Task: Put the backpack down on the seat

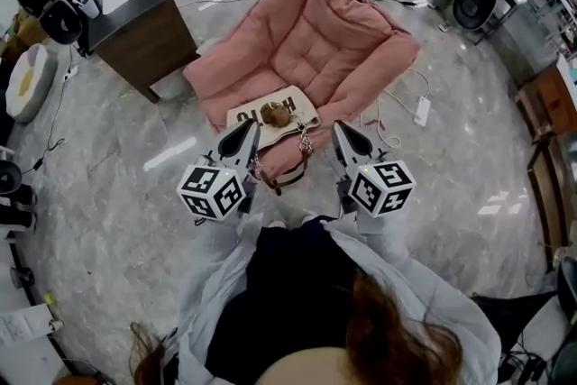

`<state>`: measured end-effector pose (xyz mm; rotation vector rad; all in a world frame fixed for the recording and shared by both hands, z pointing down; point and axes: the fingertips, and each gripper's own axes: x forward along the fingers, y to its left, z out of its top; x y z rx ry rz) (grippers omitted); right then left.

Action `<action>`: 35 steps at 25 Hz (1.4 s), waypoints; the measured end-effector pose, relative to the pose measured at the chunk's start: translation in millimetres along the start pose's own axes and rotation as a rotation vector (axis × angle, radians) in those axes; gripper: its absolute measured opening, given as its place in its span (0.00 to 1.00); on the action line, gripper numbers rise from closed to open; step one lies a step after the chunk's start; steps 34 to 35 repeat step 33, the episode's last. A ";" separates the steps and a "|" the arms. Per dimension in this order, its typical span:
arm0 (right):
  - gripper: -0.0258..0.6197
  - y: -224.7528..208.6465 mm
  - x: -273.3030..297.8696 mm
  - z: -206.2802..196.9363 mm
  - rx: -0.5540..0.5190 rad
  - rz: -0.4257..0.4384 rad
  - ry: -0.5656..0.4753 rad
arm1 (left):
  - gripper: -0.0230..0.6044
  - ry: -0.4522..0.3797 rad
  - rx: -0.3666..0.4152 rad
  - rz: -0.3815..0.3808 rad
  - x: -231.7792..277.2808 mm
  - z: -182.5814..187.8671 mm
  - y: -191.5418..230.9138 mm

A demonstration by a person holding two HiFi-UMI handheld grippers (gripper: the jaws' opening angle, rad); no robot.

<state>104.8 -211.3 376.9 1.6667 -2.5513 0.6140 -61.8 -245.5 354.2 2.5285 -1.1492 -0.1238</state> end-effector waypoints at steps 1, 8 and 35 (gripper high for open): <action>0.05 -1.0 -2.0 -1.6 0.008 -0.004 -0.001 | 0.09 0.006 -0.003 -0.001 -0.4 -2.8 -0.1; 0.05 6.0 -8.6 -18.0 -0.080 -0.016 0.066 | 0.08 0.066 -0.003 0.018 -4.8 -23.2 -1.8; 0.05 7.5 -18.4 -38.5 -0.024 -0.035 0.101 | 0.08 0.107 -0.055 0.057 -20.9 -40.1 3.0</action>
